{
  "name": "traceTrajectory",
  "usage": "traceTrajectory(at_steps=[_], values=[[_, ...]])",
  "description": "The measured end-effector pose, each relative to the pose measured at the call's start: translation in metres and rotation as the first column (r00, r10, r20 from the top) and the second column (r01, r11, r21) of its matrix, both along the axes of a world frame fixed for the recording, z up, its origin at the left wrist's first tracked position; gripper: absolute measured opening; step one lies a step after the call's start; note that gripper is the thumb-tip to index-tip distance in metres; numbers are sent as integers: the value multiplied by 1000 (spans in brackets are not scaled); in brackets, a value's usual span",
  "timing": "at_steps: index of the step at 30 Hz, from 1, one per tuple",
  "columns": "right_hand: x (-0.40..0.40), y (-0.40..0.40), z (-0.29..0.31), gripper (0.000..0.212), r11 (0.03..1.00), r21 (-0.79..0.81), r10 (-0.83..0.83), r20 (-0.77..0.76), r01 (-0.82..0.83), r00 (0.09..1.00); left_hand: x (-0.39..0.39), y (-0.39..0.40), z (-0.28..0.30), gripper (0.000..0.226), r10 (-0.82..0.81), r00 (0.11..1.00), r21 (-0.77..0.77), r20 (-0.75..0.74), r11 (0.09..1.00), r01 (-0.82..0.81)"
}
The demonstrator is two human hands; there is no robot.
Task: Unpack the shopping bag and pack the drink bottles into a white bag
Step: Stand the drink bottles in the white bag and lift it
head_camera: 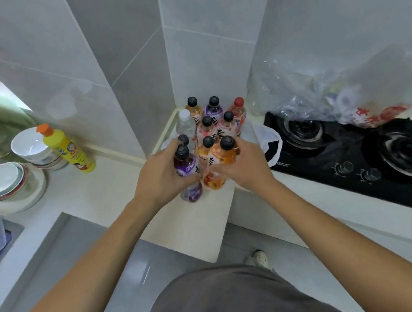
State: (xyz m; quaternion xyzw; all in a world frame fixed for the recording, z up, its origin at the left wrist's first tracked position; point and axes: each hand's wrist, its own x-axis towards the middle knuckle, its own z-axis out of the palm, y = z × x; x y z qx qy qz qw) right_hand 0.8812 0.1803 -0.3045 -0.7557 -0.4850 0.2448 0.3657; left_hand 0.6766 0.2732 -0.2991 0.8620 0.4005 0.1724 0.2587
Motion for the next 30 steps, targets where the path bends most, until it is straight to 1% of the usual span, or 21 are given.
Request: traceTrajectory(at_steps=[4, 7, 10, 14, 21, 25, 30], values=[[53, 0, 22, 39, 996, 24, -85, 49, 84, 995, 47, -10, 12, 55, -18, 994, -35, 106, 999, 22], [89, 9, 25, 43, 993, 19, -120, 90, 119, 989, 82, -13, 13, 55, -28, 993, -23, 114, 999, 31], [118, 23, 16, 43, 993, -6, -120, 90, 121, 989, 113, -9, 4, 59, -18, 995, -18, 103, 1000, 20], [146, 39, -6, 43, 994, -39, -95, 85, 98, 992, 146, -1, -11, 63, 25, 999, 3, 21, 1000, -25], [168, 59, -47, 47, 992, -122, -32, -5, 31, 999, 180, 8, -46, 72, 77, 978, 4, -194, 997, -78], [172, 67, -67, 49, 990, -138, 20, -44, -26, 999, 191, 9, -59, 67, 81, 953, 28, -292, 997, -76], [177, 74, -79, 53, 988, -133, 68, -71, -77, 995, 199, 5, -70, 70, 116, 934, 21, -339, 993, -115]])
